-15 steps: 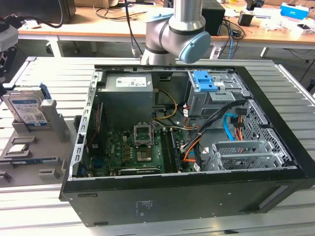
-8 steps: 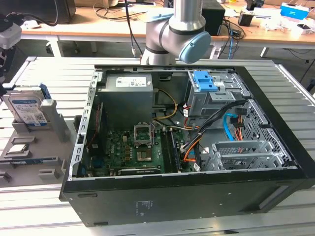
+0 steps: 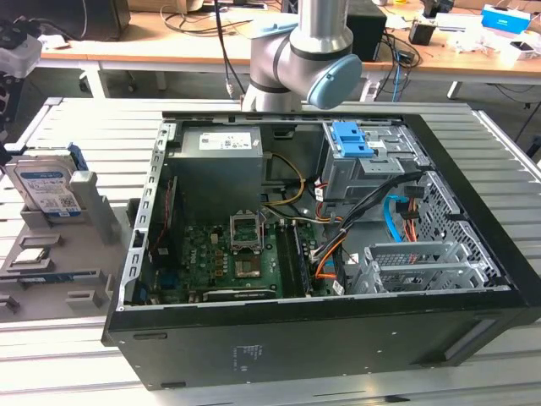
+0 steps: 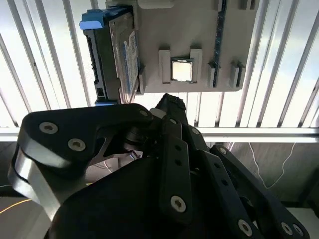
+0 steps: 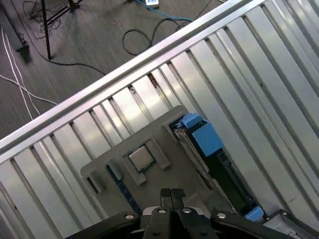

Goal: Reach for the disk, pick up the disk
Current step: 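Pick up the disk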

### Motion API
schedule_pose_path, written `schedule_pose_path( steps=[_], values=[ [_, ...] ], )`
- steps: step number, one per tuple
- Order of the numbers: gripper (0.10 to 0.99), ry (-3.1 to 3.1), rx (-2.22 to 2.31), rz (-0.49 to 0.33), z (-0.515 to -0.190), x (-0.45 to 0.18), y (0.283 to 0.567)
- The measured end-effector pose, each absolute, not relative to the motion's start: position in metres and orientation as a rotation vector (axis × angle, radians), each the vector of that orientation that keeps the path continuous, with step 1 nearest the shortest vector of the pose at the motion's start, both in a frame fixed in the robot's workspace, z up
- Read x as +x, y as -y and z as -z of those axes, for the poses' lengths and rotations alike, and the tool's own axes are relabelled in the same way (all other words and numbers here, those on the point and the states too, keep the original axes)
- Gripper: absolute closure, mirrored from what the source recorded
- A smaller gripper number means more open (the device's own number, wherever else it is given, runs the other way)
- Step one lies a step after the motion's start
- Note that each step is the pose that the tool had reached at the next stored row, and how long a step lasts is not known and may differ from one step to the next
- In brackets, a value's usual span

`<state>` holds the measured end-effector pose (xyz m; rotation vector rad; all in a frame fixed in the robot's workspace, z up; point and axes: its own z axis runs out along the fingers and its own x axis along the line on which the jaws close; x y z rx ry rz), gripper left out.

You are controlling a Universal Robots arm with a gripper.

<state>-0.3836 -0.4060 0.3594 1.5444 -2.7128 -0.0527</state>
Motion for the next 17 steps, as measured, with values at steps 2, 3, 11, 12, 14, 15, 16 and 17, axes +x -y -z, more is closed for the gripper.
schedule_pose_path(
  steps=[2, 3, 11, 12, 14, 15, 16, 17],
  values=[
    [0.980, 2.681, 1.598, 0.052, -0.3594, -0.3836, 0.4060],
    [0.980, 2.670, 1.615, 0.052, -0.3594, -0.3836, 0.4060],
    [0.980, 2.564, 1.776, 0.050, -0.3594, -0.3836, 0.4060],
    [0.980, 2.540, 1.809, 0.049, -0.3594, -0.3836, 0.4060],
    [0.980, 2.510, 1.849, 0.049, -0.3594, -0.3836, 0.4060],
    [0.980, 2.494, 1.870, 0.048, -0.3594, -0.3836, 0.4060],
    [0.980, 2.480, 1.889, 0.048, -0.3594, -0.3836, 0.4060],
    [0.980, 2.468, 1.904, 0.048, -0.3594, -0.3836, 0.4060]
  ],
)
